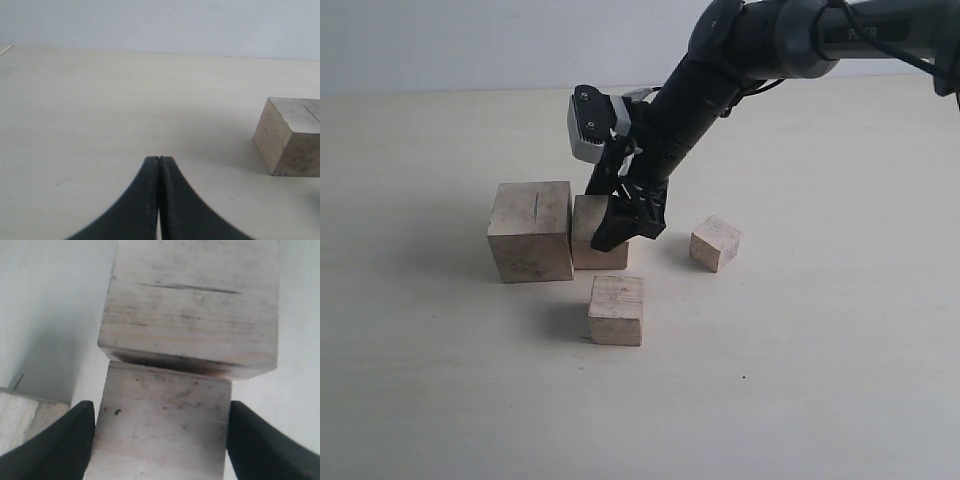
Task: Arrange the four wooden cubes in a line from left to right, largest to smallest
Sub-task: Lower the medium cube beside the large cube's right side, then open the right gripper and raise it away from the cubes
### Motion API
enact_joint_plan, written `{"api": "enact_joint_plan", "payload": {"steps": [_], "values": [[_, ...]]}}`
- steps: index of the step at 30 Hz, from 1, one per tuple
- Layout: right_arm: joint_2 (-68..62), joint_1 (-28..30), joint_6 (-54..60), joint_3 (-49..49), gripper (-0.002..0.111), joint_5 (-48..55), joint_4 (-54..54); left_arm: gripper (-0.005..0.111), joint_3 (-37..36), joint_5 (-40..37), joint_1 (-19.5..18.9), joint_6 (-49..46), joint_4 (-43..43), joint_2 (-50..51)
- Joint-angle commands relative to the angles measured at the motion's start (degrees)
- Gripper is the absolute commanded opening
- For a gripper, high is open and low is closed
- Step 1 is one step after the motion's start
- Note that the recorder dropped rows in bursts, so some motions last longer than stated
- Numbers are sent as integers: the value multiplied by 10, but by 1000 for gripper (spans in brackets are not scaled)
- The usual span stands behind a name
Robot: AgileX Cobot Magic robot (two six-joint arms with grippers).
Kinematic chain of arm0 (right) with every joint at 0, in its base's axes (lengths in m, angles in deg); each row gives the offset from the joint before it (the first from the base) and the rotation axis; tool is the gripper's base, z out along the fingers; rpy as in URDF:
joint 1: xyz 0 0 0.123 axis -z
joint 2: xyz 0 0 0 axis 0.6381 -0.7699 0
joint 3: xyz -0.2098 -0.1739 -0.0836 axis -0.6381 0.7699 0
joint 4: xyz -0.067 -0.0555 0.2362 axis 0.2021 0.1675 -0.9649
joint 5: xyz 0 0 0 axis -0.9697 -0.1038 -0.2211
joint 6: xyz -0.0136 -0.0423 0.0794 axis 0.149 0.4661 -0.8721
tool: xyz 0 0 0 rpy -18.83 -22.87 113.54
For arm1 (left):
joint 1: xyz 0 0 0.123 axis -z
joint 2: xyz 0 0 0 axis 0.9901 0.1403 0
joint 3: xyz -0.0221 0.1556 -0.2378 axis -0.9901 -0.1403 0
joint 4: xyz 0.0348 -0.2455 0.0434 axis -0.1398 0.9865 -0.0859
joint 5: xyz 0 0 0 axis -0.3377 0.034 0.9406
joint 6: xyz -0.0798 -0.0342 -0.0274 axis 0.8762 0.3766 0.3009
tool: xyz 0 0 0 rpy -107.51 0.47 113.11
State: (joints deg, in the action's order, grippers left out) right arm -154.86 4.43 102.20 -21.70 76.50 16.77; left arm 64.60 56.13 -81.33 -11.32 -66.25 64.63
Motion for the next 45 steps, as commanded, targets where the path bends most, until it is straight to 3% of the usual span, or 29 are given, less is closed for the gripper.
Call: {"api": "enact_joint_plan", "payload": {"steps": [1,6,10,14,20,34,38,41,45], "values": [[2,0,5,1,0,6,-10,0,-2,7,-1,4,1,-3],[2,0,4,1,5,5,-10,0,-2,7,-1,4,1,-3],[2,0,3,1,23,5,-10,0,-2,7,-1,4,1,-3],[2,0,3,1,50,7,-13,0,-2,7,-1,4,1,-3],[2,0,3,1,70,5,-27,0,-2,7,-1,4,1,-3],[39,0,-52,1,71,3,-8,0,-2,7,-1,4,1,-3],[80,0,-221,1,65,-1,125,0,-2,7,-1,4,1,-3],[67,0,-424,1,64,-11,235,0,-2,7,-1,4,1,-3],[30,0,-487,1,64,-18,247,0,-2,7,-1,4,1,-3]]}}
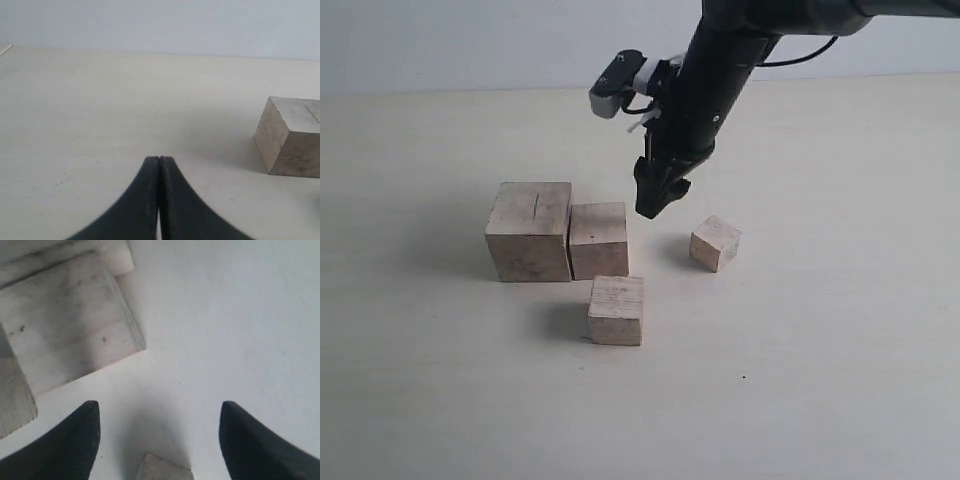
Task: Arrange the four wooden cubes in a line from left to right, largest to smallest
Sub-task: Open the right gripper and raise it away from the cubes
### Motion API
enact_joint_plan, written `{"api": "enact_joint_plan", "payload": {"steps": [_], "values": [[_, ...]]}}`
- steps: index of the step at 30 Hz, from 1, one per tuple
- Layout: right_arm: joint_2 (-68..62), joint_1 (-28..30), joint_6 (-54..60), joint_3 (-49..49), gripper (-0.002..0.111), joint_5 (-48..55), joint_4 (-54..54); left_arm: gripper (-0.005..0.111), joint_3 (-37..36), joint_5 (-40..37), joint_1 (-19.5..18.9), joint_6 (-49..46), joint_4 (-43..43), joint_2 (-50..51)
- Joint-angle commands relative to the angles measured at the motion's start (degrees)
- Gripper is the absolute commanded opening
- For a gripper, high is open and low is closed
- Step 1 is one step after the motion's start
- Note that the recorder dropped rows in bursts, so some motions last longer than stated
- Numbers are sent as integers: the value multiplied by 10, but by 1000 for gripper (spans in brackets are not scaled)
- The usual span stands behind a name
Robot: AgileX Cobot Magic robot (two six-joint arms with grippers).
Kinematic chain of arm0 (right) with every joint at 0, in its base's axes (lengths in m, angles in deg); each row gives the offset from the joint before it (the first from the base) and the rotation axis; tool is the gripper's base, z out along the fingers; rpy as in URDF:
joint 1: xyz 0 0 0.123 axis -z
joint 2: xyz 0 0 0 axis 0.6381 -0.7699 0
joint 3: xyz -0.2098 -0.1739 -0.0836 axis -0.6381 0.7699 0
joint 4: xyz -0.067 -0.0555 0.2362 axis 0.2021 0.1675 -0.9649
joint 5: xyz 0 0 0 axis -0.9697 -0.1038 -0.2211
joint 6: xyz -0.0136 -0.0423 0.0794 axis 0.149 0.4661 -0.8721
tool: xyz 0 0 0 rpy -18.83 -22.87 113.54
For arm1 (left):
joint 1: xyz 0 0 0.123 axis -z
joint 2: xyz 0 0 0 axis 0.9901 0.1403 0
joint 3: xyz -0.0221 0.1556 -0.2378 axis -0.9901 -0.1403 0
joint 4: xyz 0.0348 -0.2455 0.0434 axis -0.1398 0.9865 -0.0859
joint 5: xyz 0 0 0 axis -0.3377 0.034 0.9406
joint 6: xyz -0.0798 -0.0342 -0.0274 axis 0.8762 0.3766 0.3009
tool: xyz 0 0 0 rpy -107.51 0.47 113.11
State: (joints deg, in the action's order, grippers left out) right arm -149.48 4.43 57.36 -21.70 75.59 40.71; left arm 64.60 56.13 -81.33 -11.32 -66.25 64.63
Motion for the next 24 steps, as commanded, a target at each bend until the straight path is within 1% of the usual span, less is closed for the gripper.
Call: {"api": "enact_joint_plan", "payload": {"steps": [1,6,12,24], "values": [[-31,0,-39,1,64,-16,6,0,-2,7,-1,4,1,-3],[-52,0,-39,1,64,-26,-8,0,-2,7,-1,4,1,-3],[-53,0,-37,1,64,-40,-56,0,-2,7,-1,4,1,-3],[-53,0,-37,1,64,-44,-66,0,-2,7,-1,4,1,-3]]}}
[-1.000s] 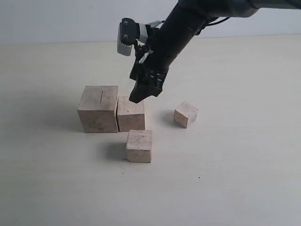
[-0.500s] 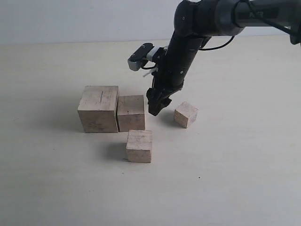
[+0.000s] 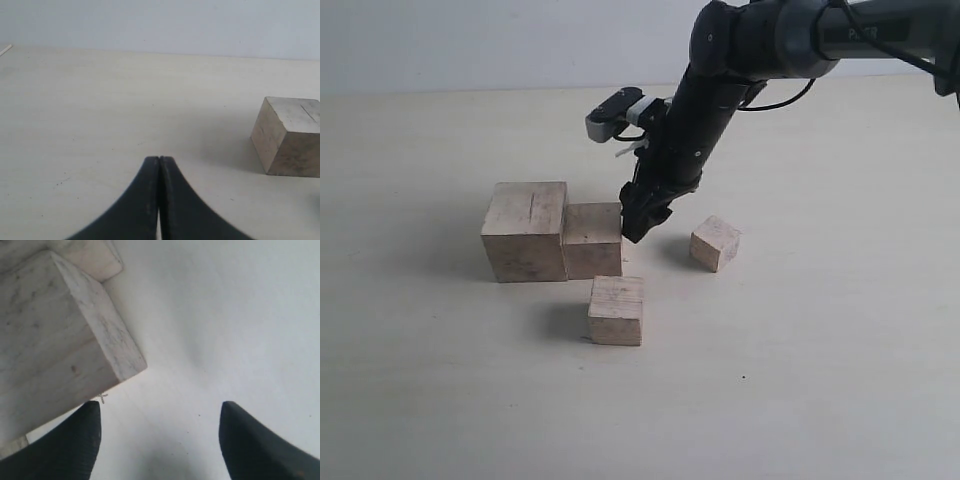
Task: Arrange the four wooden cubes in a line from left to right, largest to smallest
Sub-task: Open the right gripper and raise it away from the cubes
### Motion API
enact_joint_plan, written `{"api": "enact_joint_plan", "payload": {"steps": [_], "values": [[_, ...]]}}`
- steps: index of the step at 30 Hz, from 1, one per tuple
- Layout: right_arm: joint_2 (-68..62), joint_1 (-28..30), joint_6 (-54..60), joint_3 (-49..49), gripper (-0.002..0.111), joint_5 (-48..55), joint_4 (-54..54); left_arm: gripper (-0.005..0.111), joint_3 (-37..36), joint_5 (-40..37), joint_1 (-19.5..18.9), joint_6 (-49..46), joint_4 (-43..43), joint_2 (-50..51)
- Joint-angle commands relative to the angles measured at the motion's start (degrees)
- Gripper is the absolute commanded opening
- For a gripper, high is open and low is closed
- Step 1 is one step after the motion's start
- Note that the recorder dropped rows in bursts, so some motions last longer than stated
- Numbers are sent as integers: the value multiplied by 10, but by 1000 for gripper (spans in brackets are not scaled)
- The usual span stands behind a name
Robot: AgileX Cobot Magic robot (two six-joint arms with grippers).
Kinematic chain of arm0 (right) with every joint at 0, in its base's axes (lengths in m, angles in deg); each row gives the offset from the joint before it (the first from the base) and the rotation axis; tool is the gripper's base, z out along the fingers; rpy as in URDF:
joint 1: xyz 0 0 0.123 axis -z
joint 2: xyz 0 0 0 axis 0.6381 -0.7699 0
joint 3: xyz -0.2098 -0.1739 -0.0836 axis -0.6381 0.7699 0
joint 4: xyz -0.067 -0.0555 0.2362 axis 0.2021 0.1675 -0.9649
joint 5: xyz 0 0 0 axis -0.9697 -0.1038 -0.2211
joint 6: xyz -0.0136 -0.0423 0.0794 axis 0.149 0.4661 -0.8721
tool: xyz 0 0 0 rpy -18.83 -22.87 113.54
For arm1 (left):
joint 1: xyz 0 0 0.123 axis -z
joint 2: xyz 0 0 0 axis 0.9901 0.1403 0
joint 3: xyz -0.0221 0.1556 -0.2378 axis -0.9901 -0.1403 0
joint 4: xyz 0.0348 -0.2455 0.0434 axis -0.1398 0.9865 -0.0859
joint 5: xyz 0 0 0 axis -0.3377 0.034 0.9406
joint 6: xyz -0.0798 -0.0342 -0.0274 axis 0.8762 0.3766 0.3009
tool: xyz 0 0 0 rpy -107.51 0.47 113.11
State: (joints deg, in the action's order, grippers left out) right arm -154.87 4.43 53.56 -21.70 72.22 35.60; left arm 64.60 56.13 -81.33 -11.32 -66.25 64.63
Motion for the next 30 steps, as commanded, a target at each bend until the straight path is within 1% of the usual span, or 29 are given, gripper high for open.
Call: {"api": "enact_joint_plan", "payload": {"steps": [1,3,7,12,15,17,18,23,26,30], "values": [[1,0,1,1,64,-10,-12,0,-2,7,-1,4,1,-3],[1,0,1,1,64,-9,0,0,-2,7,-1,4,1,-3],[20,0,-4,0,64,10,60,0,-2,7,-1,4,1,-3],[71,0,-61,0,64,36,100,0,-2,7,-1,4,1,-3],[102,0,-68,0,60,95,91,0,-2,7,-1,4,1,-3],[118,0,-54,0,58,152,77,0,-2,7,-1,4,1,-3],[123,0,-39,0,58,160,66,0,-2,7,-1,4,1,-3],[139,-5,7,18,58,160,-45,0,-2,7,-1,4,1,-3],[140,-26,47,26,58,160,-38,0,-2,7,-1,4,1,-3],[140,-64,50,42,58,160,-15,0,-2,7,-1,4,1,-3]]}}
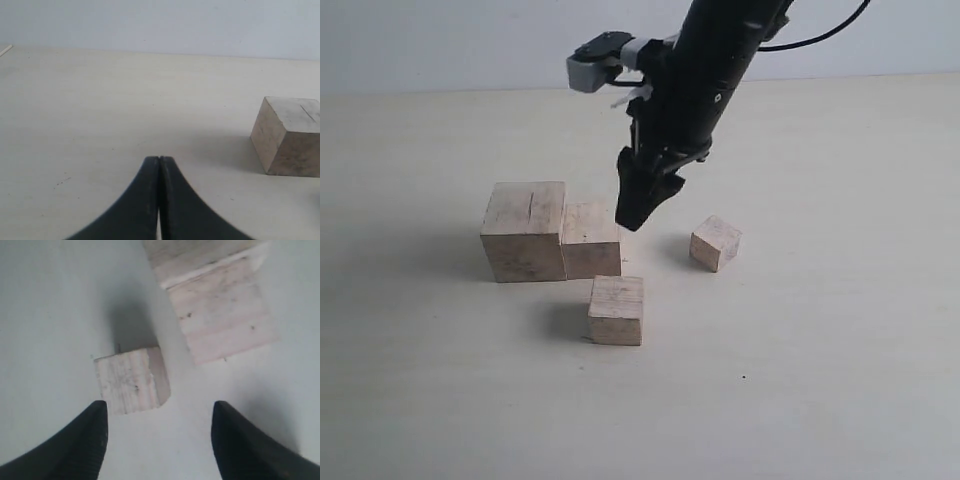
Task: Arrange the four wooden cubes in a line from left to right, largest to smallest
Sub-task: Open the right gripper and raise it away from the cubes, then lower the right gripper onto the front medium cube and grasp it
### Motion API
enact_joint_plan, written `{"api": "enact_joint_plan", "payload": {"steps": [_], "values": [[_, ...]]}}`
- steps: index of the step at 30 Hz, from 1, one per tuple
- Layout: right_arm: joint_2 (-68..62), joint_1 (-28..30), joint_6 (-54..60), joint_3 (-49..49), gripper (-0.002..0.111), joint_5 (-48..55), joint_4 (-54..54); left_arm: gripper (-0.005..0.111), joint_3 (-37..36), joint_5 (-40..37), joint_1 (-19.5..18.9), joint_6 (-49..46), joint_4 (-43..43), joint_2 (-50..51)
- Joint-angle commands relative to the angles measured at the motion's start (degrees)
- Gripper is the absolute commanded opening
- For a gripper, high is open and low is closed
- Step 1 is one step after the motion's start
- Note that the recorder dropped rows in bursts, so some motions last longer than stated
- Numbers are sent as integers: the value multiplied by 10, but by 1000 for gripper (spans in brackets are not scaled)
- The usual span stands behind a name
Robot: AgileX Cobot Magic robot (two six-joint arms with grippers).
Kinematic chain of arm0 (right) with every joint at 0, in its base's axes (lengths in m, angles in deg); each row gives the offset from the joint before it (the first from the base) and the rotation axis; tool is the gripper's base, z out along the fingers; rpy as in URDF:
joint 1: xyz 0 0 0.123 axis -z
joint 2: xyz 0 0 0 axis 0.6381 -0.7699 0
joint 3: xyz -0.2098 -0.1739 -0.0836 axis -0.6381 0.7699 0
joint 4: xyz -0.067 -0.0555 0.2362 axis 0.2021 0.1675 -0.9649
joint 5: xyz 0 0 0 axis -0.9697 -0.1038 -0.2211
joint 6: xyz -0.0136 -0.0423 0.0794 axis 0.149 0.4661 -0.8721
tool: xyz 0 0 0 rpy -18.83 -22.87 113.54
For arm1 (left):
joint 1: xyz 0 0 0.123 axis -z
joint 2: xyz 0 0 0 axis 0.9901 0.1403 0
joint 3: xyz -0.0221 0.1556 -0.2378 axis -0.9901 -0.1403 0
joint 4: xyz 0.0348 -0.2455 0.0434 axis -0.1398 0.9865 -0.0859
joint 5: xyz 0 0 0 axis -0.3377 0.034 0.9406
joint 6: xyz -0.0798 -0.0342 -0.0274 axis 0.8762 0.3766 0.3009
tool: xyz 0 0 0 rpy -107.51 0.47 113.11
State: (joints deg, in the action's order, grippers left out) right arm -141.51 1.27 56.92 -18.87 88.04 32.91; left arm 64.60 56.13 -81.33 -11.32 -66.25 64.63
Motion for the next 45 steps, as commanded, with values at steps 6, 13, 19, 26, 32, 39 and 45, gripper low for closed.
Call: {"api": "enact_joint_plan", "payload": {"steps": [6,13,19,26,32,39,45], "values": [[6,-69,17,66,64,-13,48,0,-2,7,0,4,1,-3],[7,-76,27,105,77,-68,56,0,-2,7,0,4,1,-3],[7,-76,27,105,79,-79,51,0,-2,7,0,4,1,-3],[7,-76,27,105,79,-117,56,0,-2,7,0,4,1,-3],[7,-76,27,109,79,-121,56,0,-2,7,0,4,1,-3],[7,-76,28,136,79,-127,56,0,-2,7,0,4,1,-3],[3,-76,35,139,79,-141,56,0,-2,7,0,4,1,-3]]}}
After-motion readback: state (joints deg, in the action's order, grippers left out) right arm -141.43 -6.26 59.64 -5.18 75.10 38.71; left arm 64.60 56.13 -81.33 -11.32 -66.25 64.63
